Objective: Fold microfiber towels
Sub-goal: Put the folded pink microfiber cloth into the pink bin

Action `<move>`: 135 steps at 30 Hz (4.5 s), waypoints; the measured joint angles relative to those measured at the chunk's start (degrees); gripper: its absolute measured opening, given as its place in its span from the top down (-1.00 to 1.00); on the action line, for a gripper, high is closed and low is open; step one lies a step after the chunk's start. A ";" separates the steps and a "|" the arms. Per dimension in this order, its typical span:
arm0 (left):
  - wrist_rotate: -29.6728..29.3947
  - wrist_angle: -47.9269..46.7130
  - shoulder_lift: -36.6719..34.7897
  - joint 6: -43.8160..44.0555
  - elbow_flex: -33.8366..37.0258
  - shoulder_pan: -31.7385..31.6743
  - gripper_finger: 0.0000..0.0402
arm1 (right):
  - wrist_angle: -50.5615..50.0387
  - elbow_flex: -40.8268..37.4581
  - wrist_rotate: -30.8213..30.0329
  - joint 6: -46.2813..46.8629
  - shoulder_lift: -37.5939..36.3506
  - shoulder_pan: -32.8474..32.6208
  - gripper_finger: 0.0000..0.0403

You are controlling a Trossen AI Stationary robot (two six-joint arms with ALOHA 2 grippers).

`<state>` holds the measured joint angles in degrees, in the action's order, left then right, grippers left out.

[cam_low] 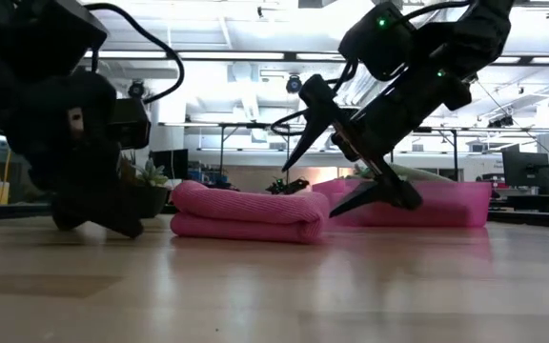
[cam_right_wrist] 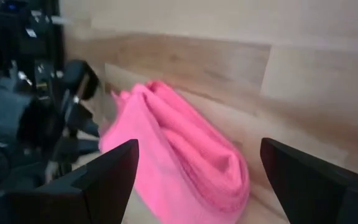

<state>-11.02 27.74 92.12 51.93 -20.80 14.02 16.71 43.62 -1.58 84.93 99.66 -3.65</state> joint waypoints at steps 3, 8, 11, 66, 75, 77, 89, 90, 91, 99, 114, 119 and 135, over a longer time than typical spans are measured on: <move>-2.63 0.26 1.21 0.25 -0.77 -0.12 1.00 | 0.70 0.05 -0.33 0.03 0.00 -0.16 -0.63; -5.10 0.36 1.91 -1.57 -2.37 -1.76 1.00 | 0.12 0.93 0.83 0.48 0.00 -2.26 -0.63; -6.53 0.79 1.93 -4.92 -3.21 -3.63 1.00 | -0.28 1.62 1.41 1.71 0.00 -4.18 -0.63; 5.48 2.12 13.69 -13.21 -13.89 -10.64 1.00 | 9.16 2.53 4.76 -3.65 7.43 -2.33 -0.63; 5.10 1.43 15.32 -16.60 -18.47 -10.22 1.00 | 9.50 2.51 3.73 -2.46 7.43 -5.21 -0.63; 5.72 0.84 15.26 -17.38 -18.93 -10.46 1.00 | 9.63 2.51 3.73 -2.40 7.39 -5.50 -0.62; 9.11 -8.05 12.25 -23.22 -19.11 -10.69 1.00 | 6.21 2.47 4.74 -5.31 4.64 -4.65 0.54; 9.09 -8.89 11.54 -24.00 -18.98 -10.71 1.00 | 6.23 2.47 4.82 -5.72 4.51 -4.60 0.69; 8.90 -9.22 10.85 -24.54 -18.92 -10.95 1.00 | 6.18 2.47 4.82 -6.36 4.31 -4.56 0.83; 7.17 -20.02 -1.30 -28.74 -18.90 -14.06 1.00 | 4.50 2.40 6.66 -9.47 0.80 -2.57 0.96; -9.89 -35.79 -43.97 -41.21 -19.06 -14.82 1.00 | -40.63 2.43 -0.62 -27.05 -40.93 13.38 0.99; -11.97 -35.90 -48.14 -41.14 -19.03 -14.77 1.00 | -45.41 2.43 -2.27 -29.73 -47.69 23.57 1.00; -10.78 -35.70 -42.29 -35.37 -19.01 -14.73 1.00 | -28.26 2.49 15.44 -33.18 -22.21 35.29 1.00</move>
<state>-21.80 -7.97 49.82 16.56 -39.81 -0.71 -11.55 46.11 13.87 51.75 77.45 31.64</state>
